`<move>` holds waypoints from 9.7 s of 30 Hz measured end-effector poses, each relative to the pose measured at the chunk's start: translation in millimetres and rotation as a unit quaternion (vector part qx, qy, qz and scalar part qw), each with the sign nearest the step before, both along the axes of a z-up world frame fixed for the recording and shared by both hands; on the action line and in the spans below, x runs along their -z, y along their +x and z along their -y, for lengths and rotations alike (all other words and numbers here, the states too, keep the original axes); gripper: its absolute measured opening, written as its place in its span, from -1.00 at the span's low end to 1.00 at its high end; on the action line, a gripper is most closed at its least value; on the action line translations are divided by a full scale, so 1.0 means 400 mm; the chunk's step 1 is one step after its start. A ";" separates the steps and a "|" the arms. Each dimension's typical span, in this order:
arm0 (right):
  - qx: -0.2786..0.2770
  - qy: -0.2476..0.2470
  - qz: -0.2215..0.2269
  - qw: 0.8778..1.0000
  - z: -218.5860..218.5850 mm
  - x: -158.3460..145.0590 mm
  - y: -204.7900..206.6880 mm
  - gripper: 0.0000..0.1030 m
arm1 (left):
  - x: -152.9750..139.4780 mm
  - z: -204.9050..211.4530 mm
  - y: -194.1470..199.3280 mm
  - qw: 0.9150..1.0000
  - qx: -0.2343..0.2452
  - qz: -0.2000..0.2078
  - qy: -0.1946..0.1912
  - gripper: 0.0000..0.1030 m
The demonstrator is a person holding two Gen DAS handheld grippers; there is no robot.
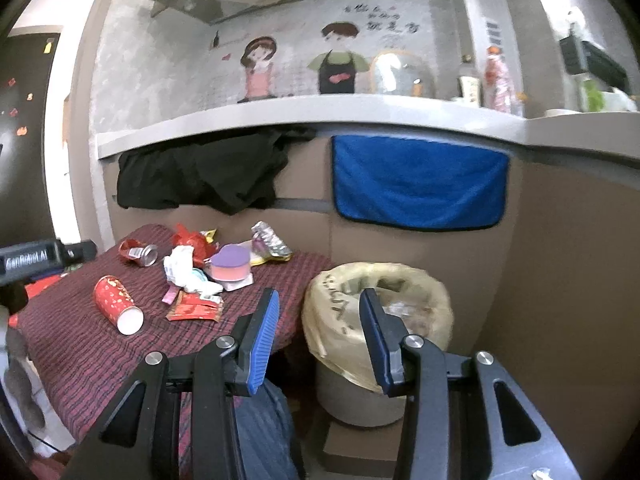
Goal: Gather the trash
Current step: 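Move the left gripper to the red paper cup and close around it, then grasp the white plastic bag with the right gripper while the left gripper holds the cup, then carry the cup and bag over the bin and open both grippers, then move both open grippers back over the trash on the table, then grasp the pink heart-shaped snack package with the left gripper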
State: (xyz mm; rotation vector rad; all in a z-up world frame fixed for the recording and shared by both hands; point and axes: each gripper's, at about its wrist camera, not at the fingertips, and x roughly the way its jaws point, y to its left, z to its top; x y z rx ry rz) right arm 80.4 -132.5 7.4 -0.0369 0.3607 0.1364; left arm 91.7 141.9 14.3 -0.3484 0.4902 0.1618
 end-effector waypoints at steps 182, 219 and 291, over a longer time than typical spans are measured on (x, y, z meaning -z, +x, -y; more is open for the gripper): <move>-0.013 0.032 -0.062 0.997 0.271 -0.070 0.516 -0.84 | 0.059 0.529 0.568 0.963 0.259 0.066 0.041 0.16; 0.055 0.067 -0.093 0.992 0.359 0.050 0.570 -0.40 | 0.168 0.555 0.729 0.921 0.381 -0.057 -0.057 0.27; -0.184 -0.008 -0.166 0.969 -0.274 0.107 0.497 -0.40 | 0.310 -0.215 0.560 0.984 0.120 -0.124 -0.037 -0.06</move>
